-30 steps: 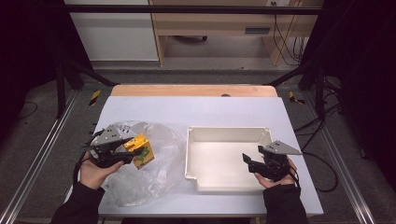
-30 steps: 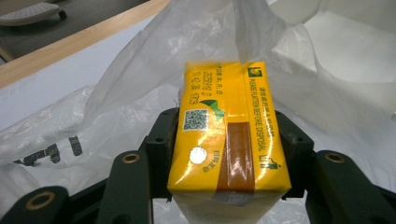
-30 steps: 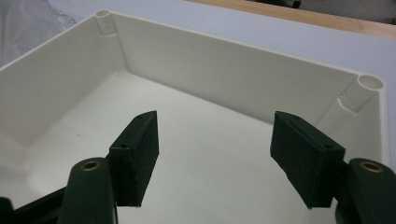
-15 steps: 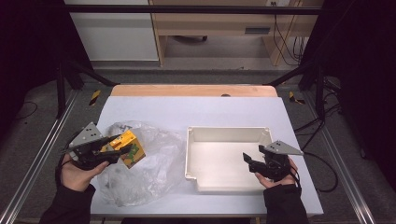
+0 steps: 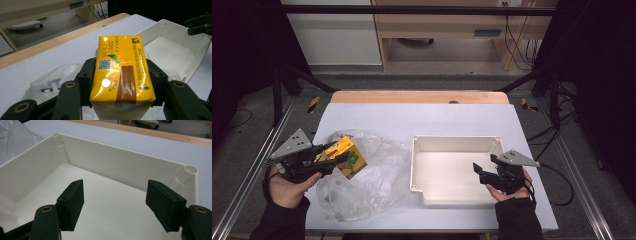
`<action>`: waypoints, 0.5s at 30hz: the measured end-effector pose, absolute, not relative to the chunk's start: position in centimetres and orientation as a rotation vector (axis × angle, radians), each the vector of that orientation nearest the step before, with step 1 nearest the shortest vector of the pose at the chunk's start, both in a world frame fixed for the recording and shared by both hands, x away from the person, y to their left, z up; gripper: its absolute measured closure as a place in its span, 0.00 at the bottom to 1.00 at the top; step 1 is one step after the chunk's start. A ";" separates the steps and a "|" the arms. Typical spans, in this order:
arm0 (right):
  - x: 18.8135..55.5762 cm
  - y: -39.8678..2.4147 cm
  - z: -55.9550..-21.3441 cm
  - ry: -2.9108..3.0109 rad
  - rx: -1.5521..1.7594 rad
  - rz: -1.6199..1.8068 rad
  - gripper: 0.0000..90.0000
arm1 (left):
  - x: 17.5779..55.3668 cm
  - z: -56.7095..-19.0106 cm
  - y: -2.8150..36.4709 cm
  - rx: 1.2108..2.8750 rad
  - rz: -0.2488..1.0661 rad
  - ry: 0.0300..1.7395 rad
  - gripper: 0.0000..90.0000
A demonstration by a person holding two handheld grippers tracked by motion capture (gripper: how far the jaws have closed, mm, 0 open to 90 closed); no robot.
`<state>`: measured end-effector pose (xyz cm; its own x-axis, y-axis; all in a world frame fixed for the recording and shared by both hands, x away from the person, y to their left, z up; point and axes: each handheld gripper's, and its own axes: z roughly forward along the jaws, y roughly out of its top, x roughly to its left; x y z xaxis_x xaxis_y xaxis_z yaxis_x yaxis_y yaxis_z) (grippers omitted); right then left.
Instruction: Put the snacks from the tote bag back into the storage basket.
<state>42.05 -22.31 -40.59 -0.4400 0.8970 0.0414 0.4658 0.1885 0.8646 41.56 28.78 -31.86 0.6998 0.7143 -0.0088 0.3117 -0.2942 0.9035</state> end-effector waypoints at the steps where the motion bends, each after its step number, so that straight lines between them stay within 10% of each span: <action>1: 42.0 -22.3 -40.6 1.989 1.271 1.179 0.34 | 41.5 -31.7 28.7 1.888 0.497 0.793 0.56; 15: 42.1 -22.6 -40.5 1.978 1.266 1.187 0.32 | 41.6 -30.0 26.3 1.880 0.494 0.727 0.56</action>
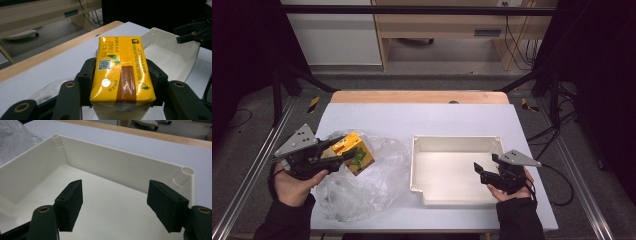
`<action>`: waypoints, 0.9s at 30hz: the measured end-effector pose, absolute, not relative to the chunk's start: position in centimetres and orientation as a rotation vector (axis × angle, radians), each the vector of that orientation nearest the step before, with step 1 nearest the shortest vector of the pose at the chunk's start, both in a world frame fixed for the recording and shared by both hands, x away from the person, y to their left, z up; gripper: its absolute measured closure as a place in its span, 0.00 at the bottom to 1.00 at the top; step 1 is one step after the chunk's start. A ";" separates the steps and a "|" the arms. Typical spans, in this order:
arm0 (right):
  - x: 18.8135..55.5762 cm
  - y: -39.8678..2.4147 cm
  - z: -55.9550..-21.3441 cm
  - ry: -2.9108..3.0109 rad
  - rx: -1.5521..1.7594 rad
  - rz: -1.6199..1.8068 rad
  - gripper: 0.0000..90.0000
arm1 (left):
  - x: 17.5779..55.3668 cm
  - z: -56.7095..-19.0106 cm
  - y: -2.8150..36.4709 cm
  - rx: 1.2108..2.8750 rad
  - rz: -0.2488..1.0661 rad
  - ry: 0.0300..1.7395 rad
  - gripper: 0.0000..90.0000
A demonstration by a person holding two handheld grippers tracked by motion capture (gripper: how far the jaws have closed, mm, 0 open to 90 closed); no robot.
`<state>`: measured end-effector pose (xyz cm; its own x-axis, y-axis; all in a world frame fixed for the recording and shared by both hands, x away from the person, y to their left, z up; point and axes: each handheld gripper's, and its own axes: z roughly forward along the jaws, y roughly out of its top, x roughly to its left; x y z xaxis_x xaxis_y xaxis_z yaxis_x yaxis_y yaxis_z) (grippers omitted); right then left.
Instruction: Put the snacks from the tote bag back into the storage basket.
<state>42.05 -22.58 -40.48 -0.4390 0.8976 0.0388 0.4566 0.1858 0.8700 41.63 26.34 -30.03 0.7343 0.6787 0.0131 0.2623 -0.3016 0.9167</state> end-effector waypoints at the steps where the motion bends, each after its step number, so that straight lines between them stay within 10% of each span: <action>1: 42.1 -22.6 -40.4 1.976 1.264 1.187 0.32 | 41.7 -29.9 26.1 1.884 0.494 0.720 0.56; 27: 42.0 -22.5 -40.0 1.987 1.236 1.175 0.21 | 42.0 -27.0 21.2 1.901 0.463 0.568 0.56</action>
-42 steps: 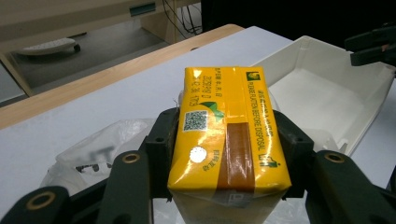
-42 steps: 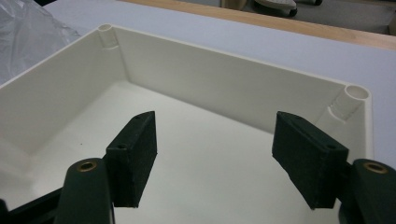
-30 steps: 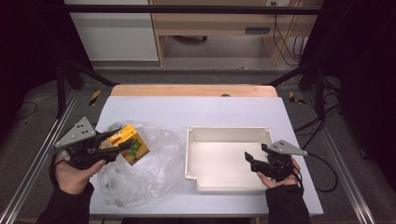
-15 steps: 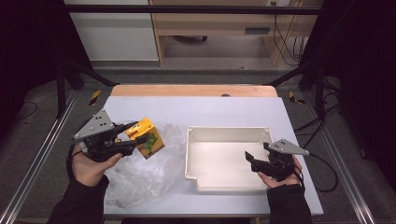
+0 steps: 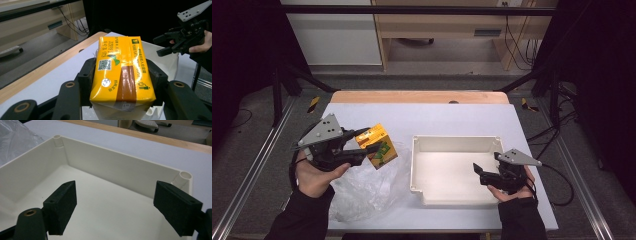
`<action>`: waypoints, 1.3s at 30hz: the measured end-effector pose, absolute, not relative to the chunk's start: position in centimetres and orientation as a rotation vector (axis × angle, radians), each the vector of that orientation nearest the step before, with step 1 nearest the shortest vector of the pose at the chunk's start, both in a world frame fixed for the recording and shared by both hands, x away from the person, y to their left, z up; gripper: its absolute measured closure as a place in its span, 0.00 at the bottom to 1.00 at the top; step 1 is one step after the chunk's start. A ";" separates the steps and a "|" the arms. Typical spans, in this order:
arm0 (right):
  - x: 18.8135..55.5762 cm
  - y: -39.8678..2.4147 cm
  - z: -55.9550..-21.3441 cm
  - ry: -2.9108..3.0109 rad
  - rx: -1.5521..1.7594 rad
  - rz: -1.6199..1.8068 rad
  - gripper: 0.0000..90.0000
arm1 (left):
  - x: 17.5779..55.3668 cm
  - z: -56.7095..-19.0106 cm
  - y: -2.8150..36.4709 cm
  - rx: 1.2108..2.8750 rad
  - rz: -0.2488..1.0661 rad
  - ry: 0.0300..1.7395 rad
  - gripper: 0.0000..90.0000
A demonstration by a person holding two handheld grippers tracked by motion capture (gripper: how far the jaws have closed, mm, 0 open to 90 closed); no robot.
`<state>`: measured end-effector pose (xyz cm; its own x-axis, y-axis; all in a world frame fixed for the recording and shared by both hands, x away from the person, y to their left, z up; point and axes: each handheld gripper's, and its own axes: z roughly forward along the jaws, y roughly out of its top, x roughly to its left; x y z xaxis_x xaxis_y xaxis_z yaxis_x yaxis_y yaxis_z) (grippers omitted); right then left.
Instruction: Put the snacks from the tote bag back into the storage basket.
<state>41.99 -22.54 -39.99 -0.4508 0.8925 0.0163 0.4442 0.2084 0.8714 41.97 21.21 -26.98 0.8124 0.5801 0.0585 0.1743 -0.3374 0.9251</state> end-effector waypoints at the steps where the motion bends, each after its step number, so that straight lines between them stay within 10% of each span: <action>1: 42.0 -22.5 -40.0 1.988 1.233 1.173 0.21 | 41.8 -26.9 21.1 1.905 0.466 0.562 0.56; 39: 42.2 -22.6 -40.1 1.978 1.228 1.185 0.20 | 46.1 -30.5 12.4 2.065 0.311 0.328 0.56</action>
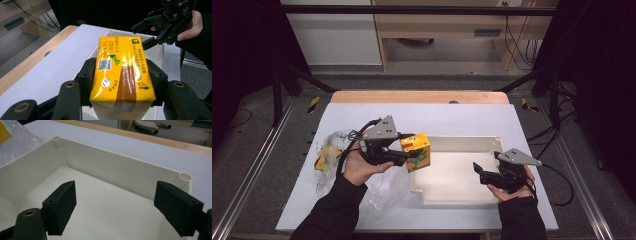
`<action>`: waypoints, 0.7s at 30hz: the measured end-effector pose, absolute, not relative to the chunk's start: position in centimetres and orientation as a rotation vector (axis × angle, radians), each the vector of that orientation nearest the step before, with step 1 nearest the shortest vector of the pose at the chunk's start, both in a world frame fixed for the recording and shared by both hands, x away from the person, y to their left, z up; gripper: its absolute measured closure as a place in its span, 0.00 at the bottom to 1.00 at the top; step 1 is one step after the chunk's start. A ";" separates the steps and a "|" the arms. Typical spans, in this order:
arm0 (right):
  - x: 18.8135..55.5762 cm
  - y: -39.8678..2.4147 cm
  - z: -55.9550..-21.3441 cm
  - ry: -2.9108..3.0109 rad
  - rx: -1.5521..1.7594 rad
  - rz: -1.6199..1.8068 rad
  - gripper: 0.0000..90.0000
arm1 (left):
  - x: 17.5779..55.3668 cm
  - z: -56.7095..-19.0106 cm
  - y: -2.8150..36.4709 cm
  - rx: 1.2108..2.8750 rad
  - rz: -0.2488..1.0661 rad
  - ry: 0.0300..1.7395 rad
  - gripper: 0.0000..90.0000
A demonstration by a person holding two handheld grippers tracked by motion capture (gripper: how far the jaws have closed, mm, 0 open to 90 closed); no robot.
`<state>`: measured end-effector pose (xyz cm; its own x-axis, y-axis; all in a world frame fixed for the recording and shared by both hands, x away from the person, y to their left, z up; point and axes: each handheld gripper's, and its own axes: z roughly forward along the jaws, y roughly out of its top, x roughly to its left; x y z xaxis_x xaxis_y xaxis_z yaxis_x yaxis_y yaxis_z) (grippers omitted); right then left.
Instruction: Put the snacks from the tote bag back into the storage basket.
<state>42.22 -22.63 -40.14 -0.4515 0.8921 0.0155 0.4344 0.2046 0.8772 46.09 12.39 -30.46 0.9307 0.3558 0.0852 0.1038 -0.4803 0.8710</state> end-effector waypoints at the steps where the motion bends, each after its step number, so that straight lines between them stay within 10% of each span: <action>1: 42.2 -22.6 -40.2 1.977 1.228 1.188 0.20 | 46.1 -30.6 12.1 2.075 0.311 0.317 0.56; 21: 42.2 -22.6 -40.1 1.969 1.220 1.199 0.18 | 47.0 -33.8 9.0 2.151 0.222 0.212 0.56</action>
<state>42.18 -22.62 -40.12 -0.4539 0.8909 0.0166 0.4234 0.1993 0.8838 47.02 9.03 -33.77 0.9687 0.2355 0.0783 0.0669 -0.5517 0.8313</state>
